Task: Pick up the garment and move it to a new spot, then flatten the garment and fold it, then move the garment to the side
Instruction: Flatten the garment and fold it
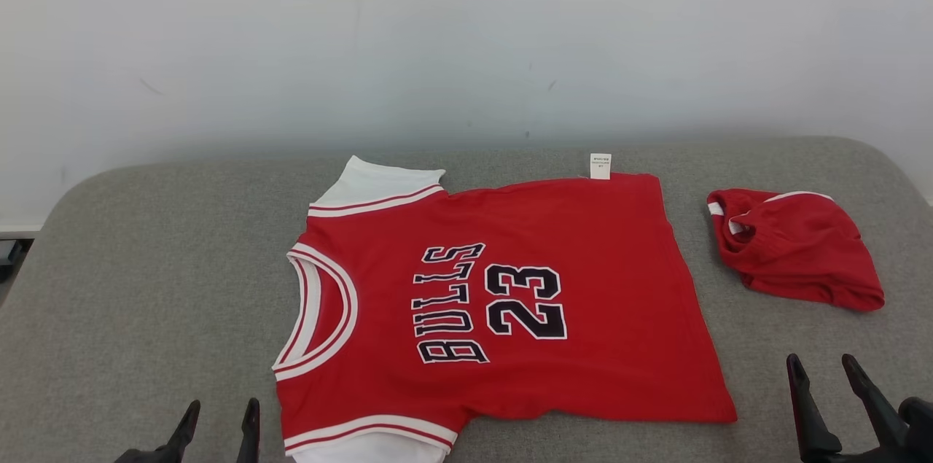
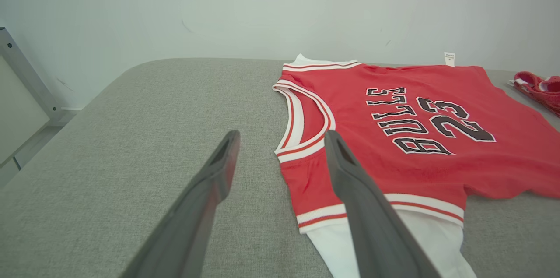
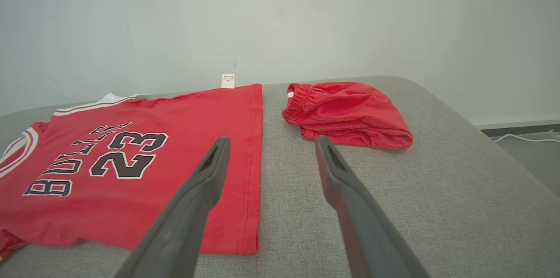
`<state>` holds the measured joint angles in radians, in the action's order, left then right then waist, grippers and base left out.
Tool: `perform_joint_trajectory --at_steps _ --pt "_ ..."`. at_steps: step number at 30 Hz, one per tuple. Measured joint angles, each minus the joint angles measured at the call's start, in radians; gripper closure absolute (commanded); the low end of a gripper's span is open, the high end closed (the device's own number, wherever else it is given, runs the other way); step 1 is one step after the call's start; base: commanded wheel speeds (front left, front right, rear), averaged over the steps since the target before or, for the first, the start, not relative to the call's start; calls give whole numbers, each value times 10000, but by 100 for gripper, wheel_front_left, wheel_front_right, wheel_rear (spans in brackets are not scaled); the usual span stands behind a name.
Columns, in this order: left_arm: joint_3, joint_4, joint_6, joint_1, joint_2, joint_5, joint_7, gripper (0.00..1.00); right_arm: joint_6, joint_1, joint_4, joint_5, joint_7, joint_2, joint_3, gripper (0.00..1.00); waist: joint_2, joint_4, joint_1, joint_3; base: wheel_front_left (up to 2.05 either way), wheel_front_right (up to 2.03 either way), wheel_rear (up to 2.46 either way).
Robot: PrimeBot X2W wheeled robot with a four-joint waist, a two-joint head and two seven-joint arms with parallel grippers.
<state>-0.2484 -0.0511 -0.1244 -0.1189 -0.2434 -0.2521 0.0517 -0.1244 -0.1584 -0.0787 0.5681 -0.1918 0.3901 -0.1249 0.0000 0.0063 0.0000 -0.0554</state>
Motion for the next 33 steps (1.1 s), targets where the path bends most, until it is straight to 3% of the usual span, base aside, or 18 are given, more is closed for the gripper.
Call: perform_joint_trajectory --at_steps 33 --pt "174 508 2 -13 130 316 -715 0 0 70 -42 -157 284 -117 35 0 0 -64 0 32 0 0 0"
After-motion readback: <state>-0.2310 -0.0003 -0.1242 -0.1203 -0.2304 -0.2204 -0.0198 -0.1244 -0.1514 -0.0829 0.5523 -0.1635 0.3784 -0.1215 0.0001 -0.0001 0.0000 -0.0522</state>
